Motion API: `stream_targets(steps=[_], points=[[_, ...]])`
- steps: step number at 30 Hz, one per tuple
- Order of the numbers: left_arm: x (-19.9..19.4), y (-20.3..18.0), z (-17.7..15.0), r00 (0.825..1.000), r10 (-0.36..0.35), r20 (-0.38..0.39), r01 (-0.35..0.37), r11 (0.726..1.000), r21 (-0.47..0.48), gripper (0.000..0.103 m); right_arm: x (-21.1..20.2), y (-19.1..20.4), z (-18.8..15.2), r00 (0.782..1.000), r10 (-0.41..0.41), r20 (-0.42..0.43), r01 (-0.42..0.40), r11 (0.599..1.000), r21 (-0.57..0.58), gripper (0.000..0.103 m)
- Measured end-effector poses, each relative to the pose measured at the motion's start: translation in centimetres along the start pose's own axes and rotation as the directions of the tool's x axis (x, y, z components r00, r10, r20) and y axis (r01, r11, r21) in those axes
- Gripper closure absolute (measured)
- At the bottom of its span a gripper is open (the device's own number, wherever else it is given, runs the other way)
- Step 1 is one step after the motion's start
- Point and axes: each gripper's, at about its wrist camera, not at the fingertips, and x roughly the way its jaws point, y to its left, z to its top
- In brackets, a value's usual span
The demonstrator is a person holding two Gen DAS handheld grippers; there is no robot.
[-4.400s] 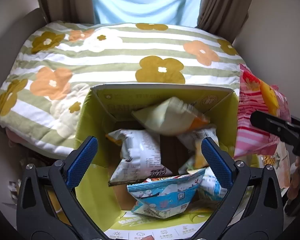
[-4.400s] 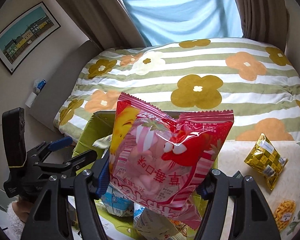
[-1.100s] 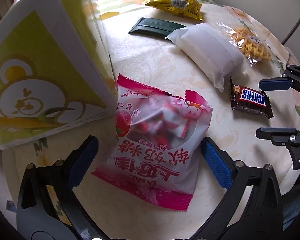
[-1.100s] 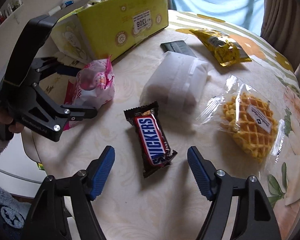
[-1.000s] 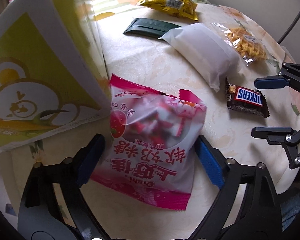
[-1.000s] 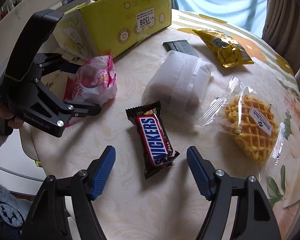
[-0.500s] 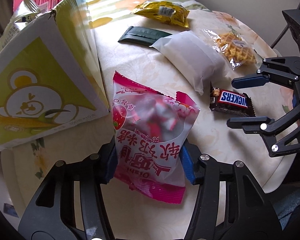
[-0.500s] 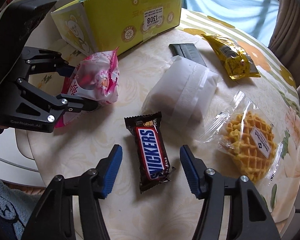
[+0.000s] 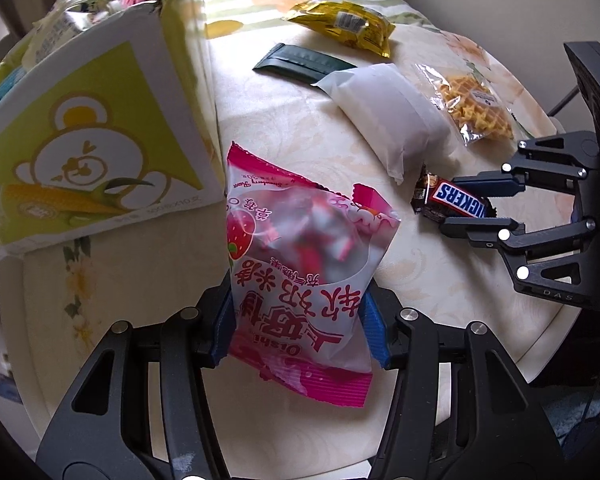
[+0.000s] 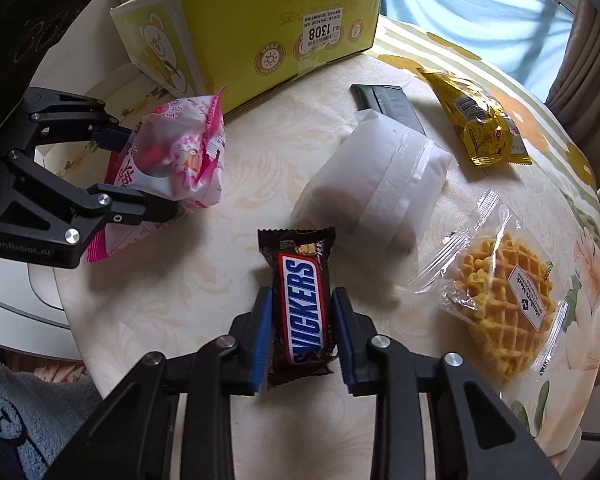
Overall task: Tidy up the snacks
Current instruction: 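Carry the pink bag and Snickers bar into the yellow box and open both tools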
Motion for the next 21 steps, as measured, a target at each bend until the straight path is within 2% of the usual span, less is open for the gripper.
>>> stream_targets(steps=[7, 12, 16, 21], points=[[-2.1, -0.5, -0.1, 1.0, 0.011, 0.013, -0.011, 0.999, -0.043, 0.053, -2.7, -0.6, -0.5, 0.999, -0.001, 0.033, -0.001, 0.999, 0.043, 0.076], [-5.5, -1.3, 0.2, 0.997, 0.036, 0.063, -0.03, 0.996, -0.085, 0.053, -6.2, -1.0, -0.2, 0.996, -0.002, 0.088, -0.004, 0.997, 0.071, 0.076], [-8.8, -1.4, 0.8, 0.992, 0.042, 0.119, -0.022, 0.986, -0.165, 0.053, -9.5, -1.3, 0.8, 0.989, 0.004, 0.147, -0.017, 0.996, 0.085, 0.076], [-12.3, -0.2, 1.7, 0.98, 0.061, 0.189, -0.005, 0.959, -0.284, 0.053, -12.8, -1.2, 3.4, 0.973, 0.015, 0.231, -0.037, 0.995, 0.09, 0.076]])
